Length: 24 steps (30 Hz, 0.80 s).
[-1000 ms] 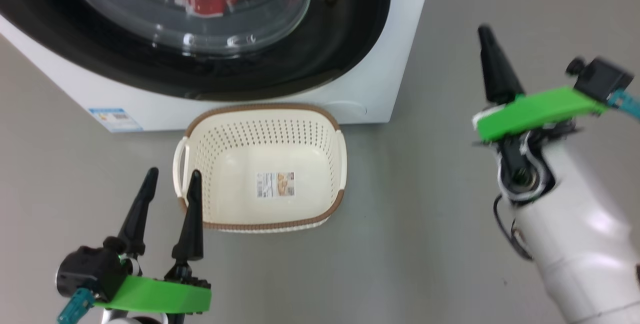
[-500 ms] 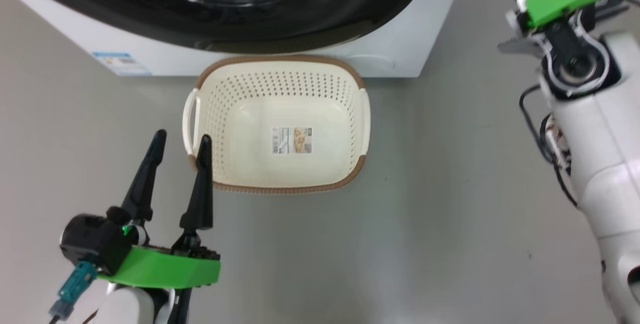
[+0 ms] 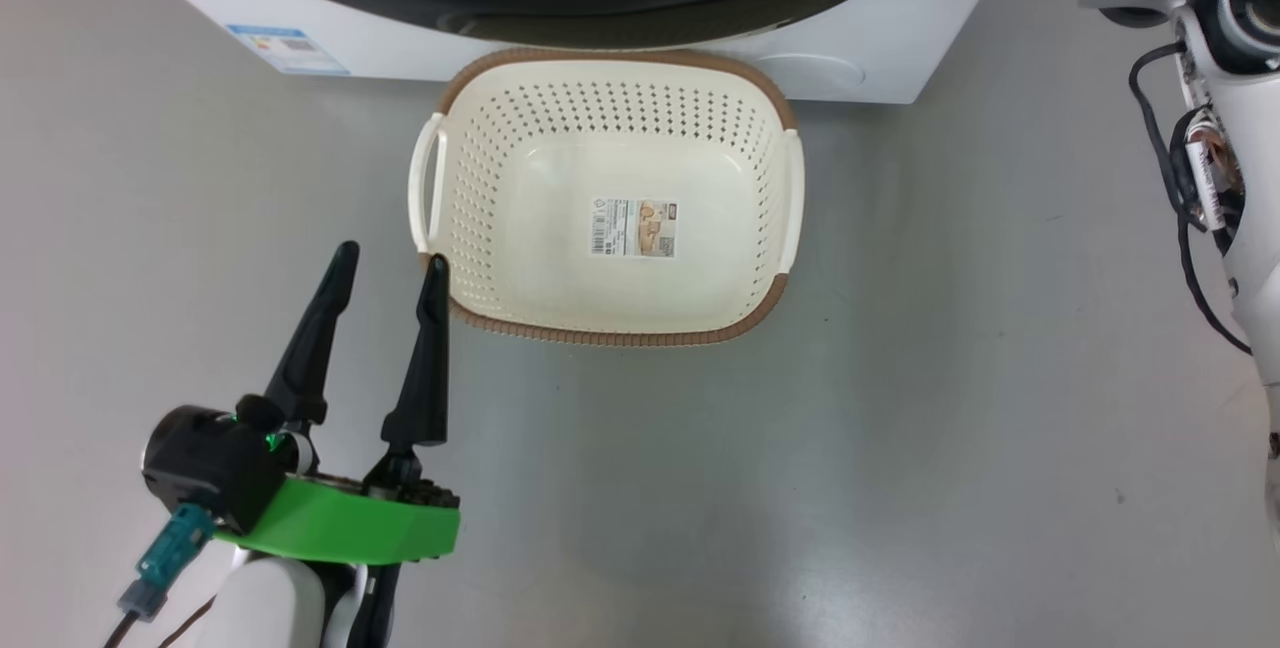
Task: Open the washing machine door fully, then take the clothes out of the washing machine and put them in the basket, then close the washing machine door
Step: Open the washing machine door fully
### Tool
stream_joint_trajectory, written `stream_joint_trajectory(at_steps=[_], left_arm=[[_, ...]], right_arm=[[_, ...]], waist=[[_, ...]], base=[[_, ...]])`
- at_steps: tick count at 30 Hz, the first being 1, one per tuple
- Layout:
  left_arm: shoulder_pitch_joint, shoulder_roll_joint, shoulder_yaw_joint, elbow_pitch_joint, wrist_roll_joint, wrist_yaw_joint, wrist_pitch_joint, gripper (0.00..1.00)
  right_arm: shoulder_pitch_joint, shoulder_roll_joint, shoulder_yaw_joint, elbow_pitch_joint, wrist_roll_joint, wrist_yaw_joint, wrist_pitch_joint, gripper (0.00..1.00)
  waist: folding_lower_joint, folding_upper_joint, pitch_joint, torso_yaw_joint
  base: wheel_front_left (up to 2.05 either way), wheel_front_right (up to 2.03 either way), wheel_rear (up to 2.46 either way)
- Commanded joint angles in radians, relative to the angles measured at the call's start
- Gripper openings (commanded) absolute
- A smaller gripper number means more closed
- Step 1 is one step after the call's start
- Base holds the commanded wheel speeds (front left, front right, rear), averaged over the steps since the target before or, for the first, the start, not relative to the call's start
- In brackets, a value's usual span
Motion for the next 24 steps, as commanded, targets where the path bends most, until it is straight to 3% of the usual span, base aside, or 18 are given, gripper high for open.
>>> stream_joint_trajectory(at_steps=[1, 24], left_arm=[[-0.018, 0.021, 0.027, -0.018, -0.004, -0.006, -0.008, 1.00], [-0.030, 0.030, 0.045, 0.020, 0.006, -0.006, -0.008, 1.00]], right_arm=[[-0.023, 0.011, 0.002, -0.019, 0.009, -0.001, 0.015, 0.00], [-0.029, 0.023, 0.088, -0.043, 0.007, -0.001, 0.211, 0.00]], waist=[[0.0000, 0.0000, 0.011, 0.013], [0.0000, 0.0000, 0.002, -0.009]], base=[[0.00, 0.00, 0.00], [0.00, 0.00, 0.00]])
